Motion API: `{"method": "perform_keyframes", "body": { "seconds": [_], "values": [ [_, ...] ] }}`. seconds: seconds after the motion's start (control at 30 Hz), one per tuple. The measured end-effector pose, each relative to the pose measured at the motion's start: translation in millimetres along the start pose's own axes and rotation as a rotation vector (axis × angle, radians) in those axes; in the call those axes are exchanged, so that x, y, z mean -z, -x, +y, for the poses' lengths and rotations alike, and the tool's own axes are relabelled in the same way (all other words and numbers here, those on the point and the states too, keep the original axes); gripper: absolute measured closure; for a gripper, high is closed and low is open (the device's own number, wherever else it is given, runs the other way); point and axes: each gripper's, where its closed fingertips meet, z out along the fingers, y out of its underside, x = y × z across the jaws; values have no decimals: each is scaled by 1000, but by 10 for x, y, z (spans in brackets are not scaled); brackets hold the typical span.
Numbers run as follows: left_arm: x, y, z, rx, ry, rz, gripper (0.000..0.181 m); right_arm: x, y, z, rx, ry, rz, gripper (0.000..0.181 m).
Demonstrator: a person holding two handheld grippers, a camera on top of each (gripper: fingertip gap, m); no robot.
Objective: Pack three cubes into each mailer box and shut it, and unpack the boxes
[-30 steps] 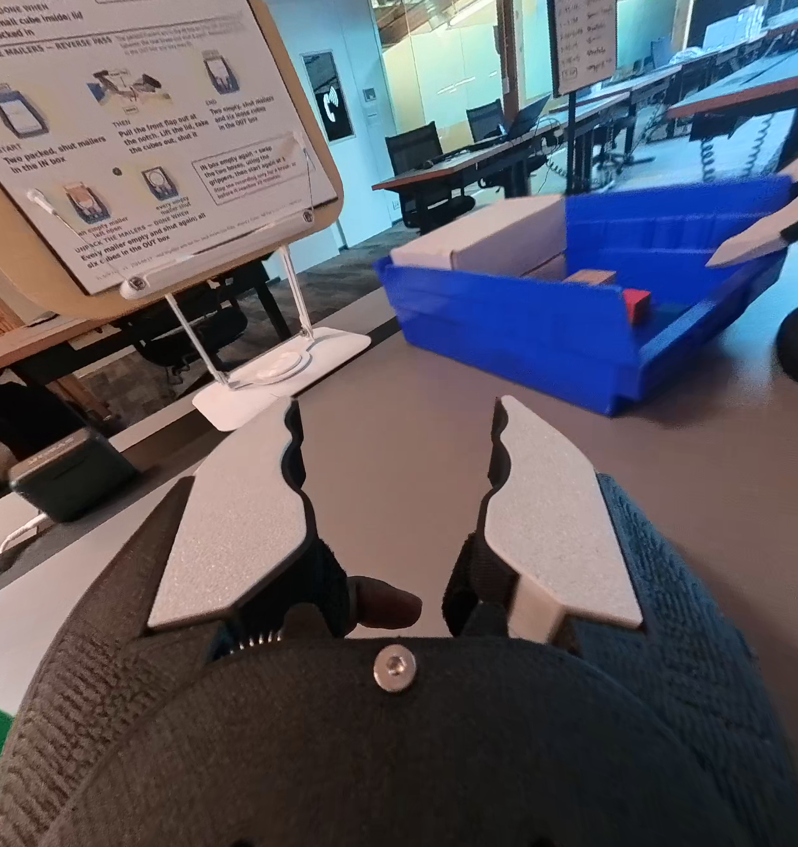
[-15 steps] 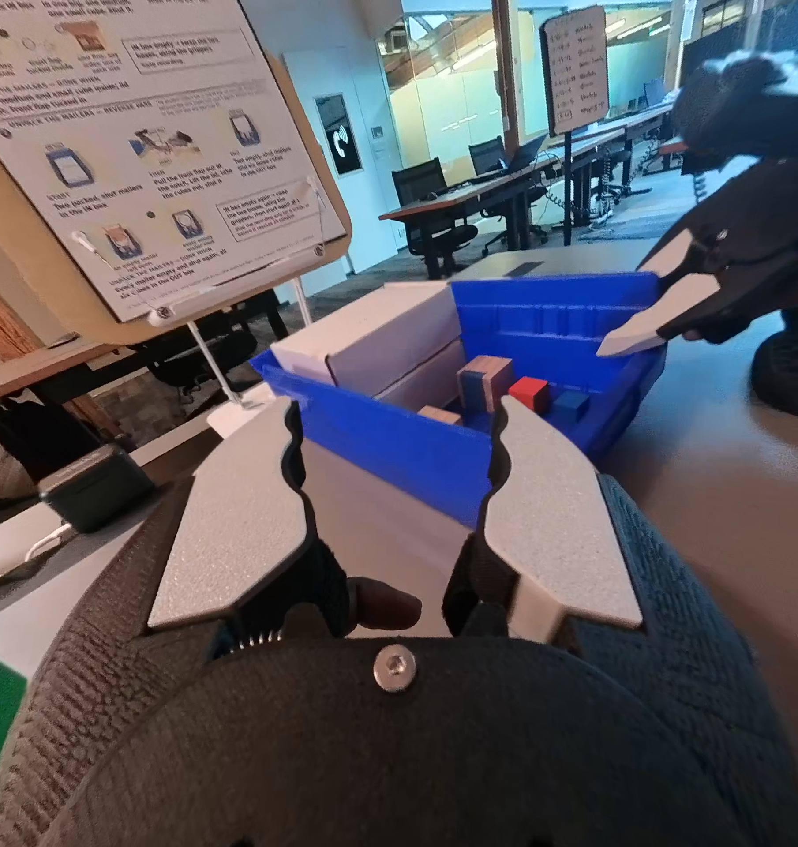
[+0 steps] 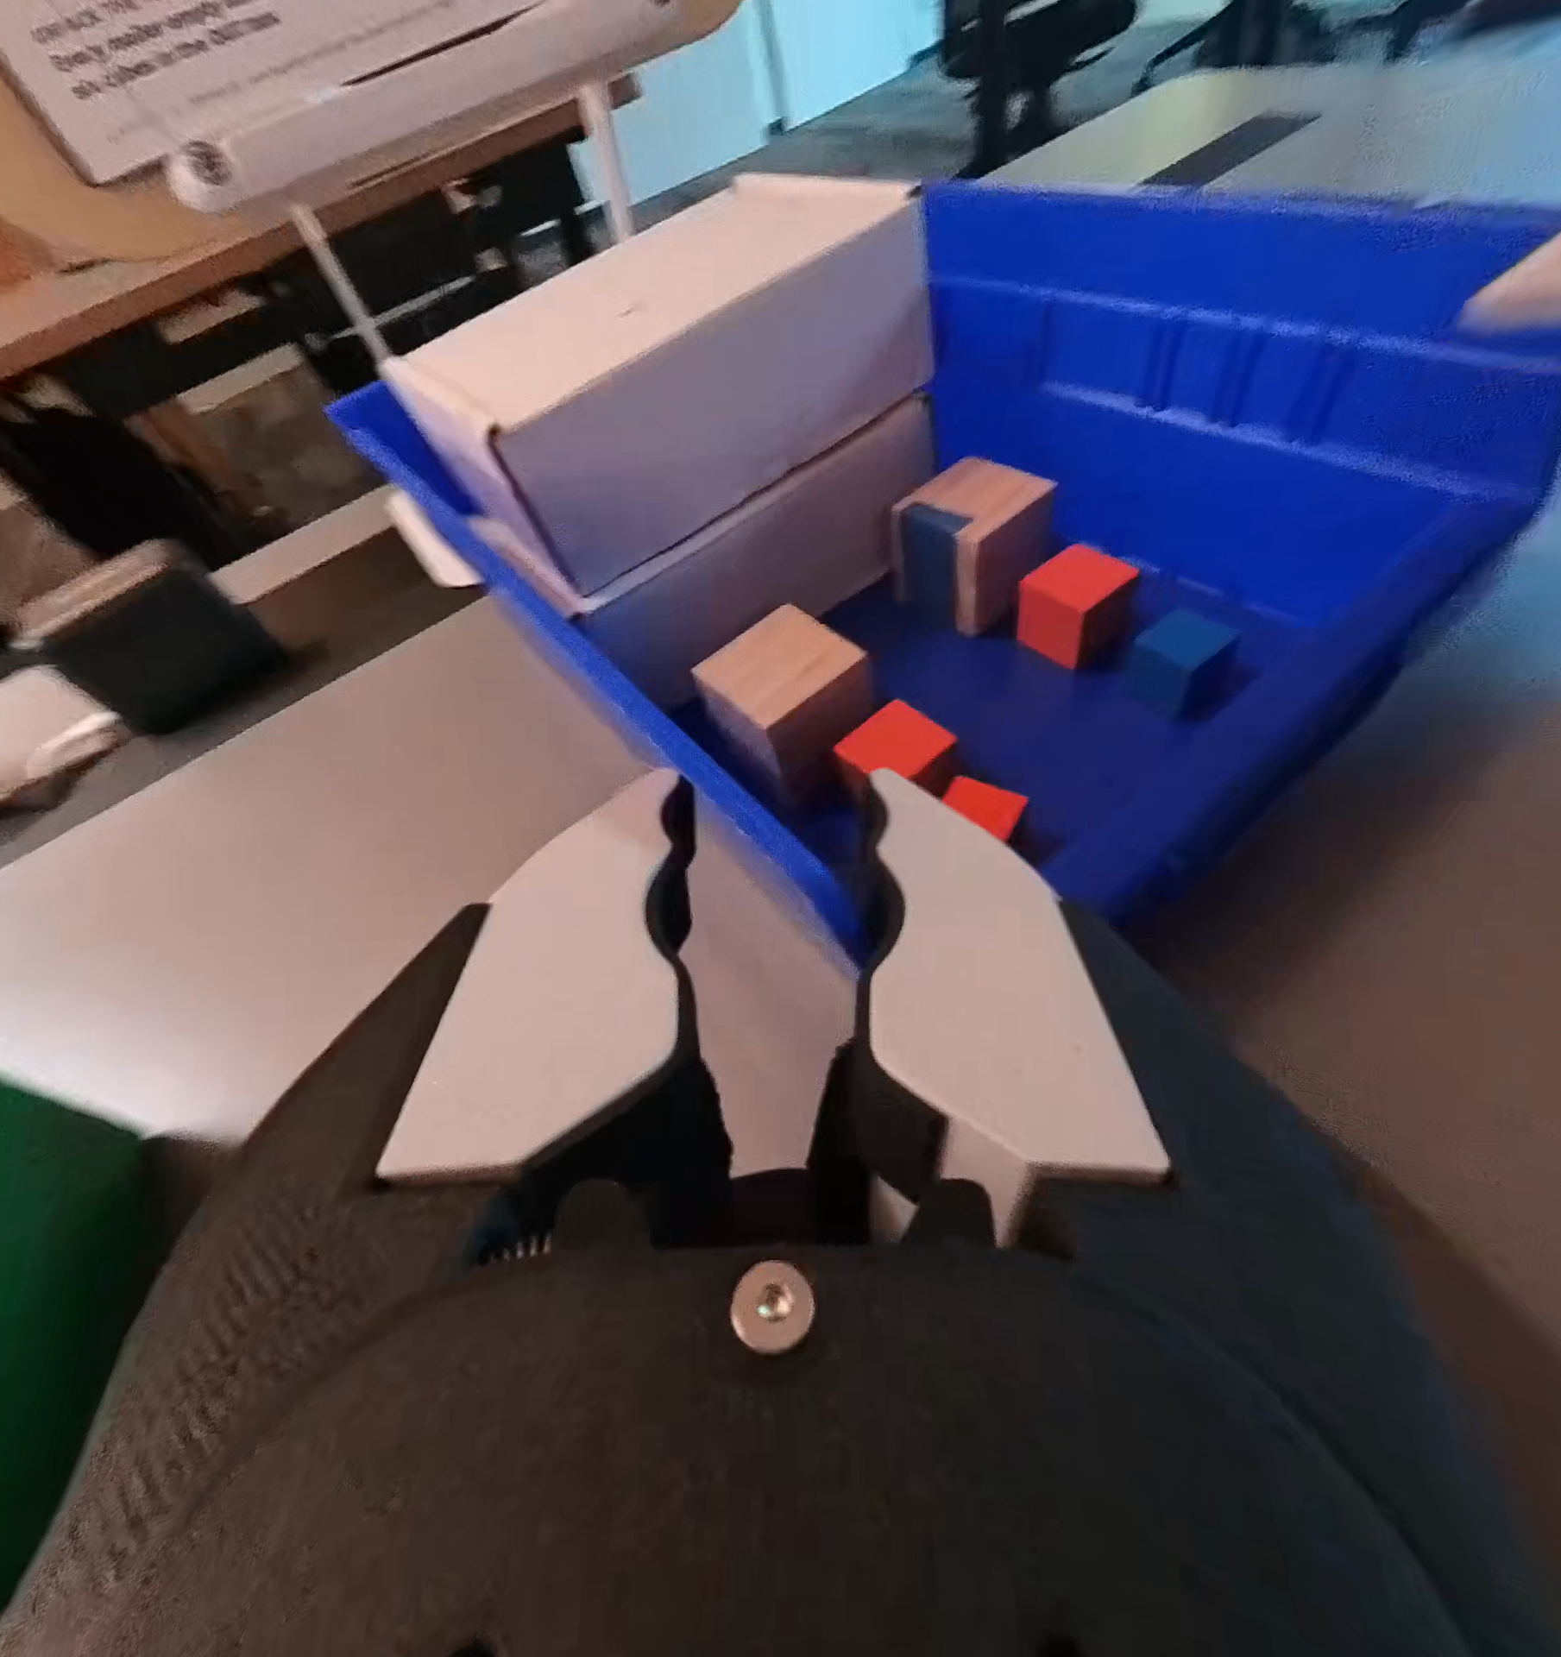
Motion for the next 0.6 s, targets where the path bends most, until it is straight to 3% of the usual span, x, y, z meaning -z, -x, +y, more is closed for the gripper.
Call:
{"method": "perform_keyframes", "body": {
  "seconds": [0.13,0.23,0.6],
  "values": [
    [65,446,99,-64,51,-261,170,65,-75,-99,0,-82,21,79],
    [112,576,151,69,56,-251,173,54,-49,-41,46,-51,20,79],
    [526,1045,424,58,146,-488,169,138,-172,-96,-9,-100,51,82]
  ]
}}
